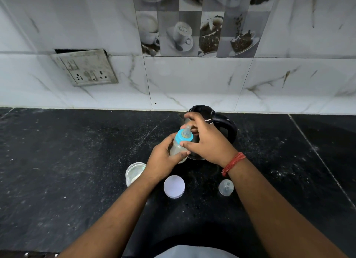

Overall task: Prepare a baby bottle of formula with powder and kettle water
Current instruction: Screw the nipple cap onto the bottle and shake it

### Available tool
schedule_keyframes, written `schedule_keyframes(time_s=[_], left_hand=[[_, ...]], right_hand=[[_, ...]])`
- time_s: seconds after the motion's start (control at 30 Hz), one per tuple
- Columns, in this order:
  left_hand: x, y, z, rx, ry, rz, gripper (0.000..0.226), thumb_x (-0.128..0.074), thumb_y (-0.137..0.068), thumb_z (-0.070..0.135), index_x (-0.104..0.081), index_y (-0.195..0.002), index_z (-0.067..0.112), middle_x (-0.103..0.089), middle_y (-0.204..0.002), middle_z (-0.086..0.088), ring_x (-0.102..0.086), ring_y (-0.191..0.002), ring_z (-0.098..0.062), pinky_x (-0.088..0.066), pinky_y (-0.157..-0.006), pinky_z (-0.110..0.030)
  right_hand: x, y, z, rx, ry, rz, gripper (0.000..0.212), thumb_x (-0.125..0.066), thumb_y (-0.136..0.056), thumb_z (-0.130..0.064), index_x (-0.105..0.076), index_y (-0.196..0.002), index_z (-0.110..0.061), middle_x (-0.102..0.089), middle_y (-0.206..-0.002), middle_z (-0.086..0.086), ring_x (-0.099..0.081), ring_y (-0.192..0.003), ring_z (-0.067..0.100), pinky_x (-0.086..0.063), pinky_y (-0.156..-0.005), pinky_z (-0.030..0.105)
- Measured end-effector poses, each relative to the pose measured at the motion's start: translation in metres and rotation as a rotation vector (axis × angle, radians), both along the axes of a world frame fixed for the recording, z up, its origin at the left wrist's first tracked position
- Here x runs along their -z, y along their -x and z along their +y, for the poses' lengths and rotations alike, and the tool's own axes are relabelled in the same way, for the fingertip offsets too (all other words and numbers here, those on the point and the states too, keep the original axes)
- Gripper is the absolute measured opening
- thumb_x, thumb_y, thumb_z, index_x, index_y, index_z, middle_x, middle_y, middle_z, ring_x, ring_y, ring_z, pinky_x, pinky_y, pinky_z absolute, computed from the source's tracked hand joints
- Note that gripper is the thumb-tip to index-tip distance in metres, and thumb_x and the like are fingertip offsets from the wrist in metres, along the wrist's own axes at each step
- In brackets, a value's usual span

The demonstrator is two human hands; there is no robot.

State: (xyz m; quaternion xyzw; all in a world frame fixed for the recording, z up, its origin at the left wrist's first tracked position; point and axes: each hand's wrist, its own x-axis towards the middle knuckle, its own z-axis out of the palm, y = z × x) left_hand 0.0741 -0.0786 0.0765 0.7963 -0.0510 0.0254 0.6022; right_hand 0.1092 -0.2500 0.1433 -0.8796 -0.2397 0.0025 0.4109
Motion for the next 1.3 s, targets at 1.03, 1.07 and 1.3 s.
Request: schedule_keyframes(time_s=[1.03,1.07,1.3], left_hand=[[-0.023,-0.008,-0.004,0.031,0.046,-0.024,0.047,-0.082,-0.086,0.013,-0.067,-0.129,0.024,-0.075,-0.117,0.012,-0.069,-0.111,-0.008,-0.054,-0.098,-0.026],[-0.024,-0.008,-0.004,0.033,0.055,-0.023,0.047,-0.083,-0.086,0.014,-0.067,-0.128,0.025,-0.075,-0.117,0.012,-0.069,-0.111,-0.007,-0.053,-0.099,-0.025],[-0.028,-0.008,-0.009,0.051,0.055,-0.034,0.051,-0.083,-0.086,0.018,-0.065,-0.134,0.022,-0.075,-0.12,0.011,-0.069,-0.114,-0.008,-0.053,-0.102,-0.03]], right_hand=[[-0.011,-0.003,-0.007,0.15,0.003,-0.021,0.089,-0.078,-0.066,-0.06,-0.039,-0.138,-0.024,-0.056,-0.113,-0.011,-0.055,-0.111,0.01,-0.049,-0.097,0.035],[-0.009,-0.006,-0.012,0.086,-0.051,0.024,0.088,-0.079,-0.07,-0.055,-0.036,-0.141,-0.027,-0.058,-0.123,-0.011,-0.054,-0.119,0.008,-0.047,-0.105,0.038],[0.0,-0.013,-0.019,-0.05,-0.229,0.173,0.073,-0.078,-0.075,-0.04,-0.043,-0.139,-0.04,-0.063,-0.126,-0.018,-0.058,-0.125,0.01,-0.046,-0.11,0.044]])
